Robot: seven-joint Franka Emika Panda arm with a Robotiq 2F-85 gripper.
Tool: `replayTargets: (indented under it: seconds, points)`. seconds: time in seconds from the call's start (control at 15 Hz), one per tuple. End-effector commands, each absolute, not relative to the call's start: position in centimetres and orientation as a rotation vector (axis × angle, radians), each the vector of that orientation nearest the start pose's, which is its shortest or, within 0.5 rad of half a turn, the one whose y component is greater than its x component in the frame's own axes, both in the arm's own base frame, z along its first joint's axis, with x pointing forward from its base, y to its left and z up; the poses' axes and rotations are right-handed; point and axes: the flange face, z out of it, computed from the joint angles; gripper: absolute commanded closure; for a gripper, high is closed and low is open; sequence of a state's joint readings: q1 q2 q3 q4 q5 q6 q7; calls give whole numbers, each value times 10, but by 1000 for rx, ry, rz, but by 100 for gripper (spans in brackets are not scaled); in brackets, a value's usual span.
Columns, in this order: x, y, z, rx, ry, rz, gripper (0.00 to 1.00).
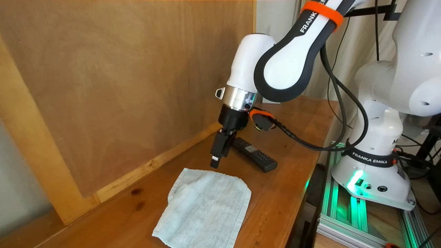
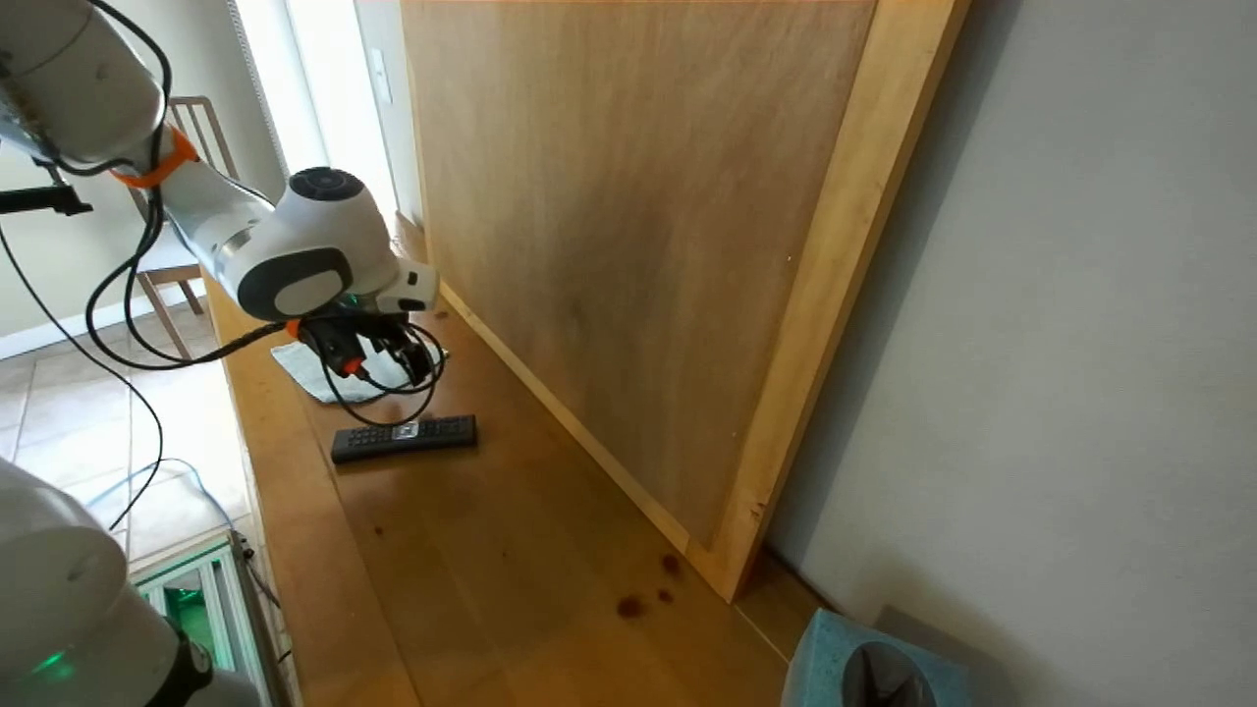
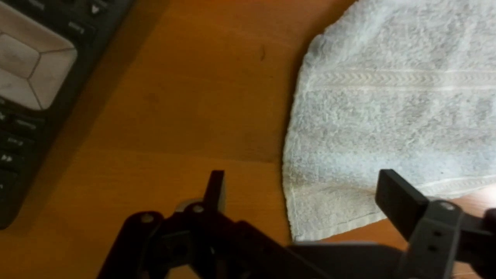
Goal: Put the towel on the remote control
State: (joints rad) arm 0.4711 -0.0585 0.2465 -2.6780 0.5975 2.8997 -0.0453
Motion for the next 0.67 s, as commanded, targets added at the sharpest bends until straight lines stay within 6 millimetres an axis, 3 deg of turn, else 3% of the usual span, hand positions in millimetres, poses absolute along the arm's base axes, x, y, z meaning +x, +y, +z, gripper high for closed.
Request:
replayTargets:
  seconds: [0.0,0.6]
  points:
    - [365,264,259,-2804,-257,-276,0]
    - [387,276,243,-2692,-328,-262,0]
